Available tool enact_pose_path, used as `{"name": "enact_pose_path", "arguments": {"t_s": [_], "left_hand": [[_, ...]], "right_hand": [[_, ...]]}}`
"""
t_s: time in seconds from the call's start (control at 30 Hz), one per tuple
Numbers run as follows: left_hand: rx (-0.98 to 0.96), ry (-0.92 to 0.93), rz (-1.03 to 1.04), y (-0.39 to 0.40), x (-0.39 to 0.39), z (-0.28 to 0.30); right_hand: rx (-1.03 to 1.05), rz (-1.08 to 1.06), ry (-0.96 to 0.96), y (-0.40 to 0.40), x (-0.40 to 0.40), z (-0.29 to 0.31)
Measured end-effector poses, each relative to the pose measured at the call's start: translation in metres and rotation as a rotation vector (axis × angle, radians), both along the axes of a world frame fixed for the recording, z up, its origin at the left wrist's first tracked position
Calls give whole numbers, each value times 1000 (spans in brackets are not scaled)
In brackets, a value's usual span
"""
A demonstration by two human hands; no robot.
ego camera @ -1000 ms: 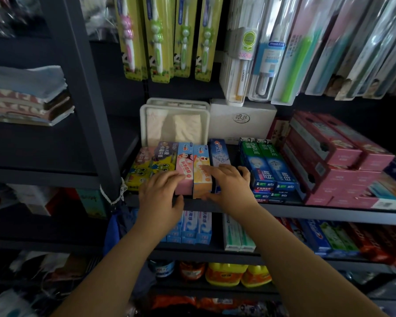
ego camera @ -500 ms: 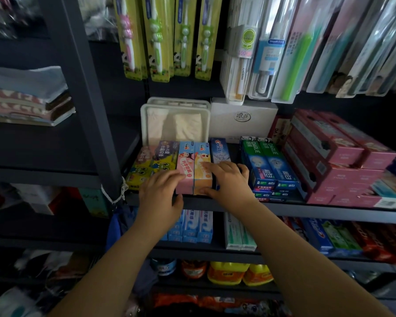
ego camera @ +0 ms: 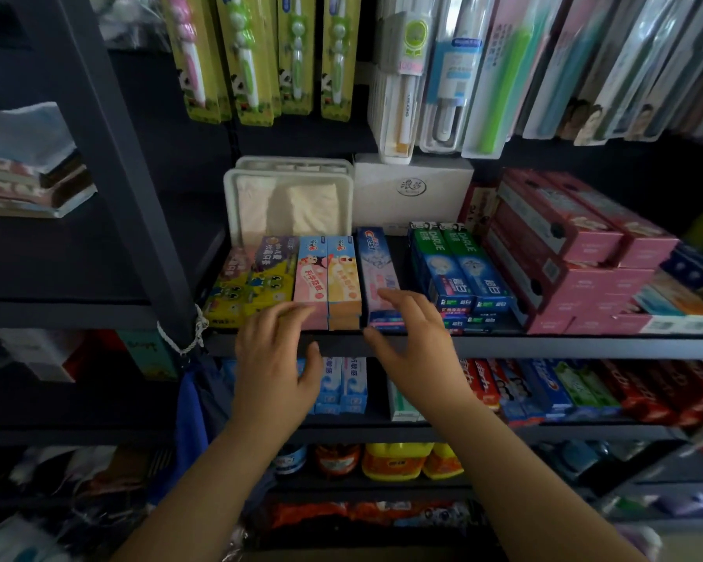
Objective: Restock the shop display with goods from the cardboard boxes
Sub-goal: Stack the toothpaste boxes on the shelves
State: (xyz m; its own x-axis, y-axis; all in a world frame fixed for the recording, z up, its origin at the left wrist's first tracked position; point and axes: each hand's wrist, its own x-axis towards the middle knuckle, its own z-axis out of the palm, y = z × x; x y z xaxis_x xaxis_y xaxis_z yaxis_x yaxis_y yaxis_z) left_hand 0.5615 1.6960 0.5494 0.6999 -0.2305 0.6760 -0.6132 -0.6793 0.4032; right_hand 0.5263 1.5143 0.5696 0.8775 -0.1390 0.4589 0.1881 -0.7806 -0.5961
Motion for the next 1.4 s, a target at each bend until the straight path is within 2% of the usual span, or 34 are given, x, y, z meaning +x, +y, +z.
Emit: {"name": "enact_pose_path", "arguments": {"t_s": [0.13,0.3,0.5,0.67,0.83,1.1,1.4], "left_hand": [[-166,280,-173,-1,-33,-32],[-189,635,-213,-11,-65,-89],[-207,933,-256,-29,-100,-144],[-167,1110,-295,-50,-132,-181],[-155,1231,-323,-81,-157,-202],[-141,1319,-288,-141,-202,-213],[-134,1354,-48,-253,-280,-260]], "right_hand": [[292,-118,87,-12,-60,-28],[579,-320,226,-33,-130,-89],[768,-578,290,-52,-201,-150],[888,-779,340,-66,-258,-183],[935,-908,344,-85,-301,-191],[955,-950,379,-149,-359,-207],[968,-854,641,-290,-412,-273]]}}
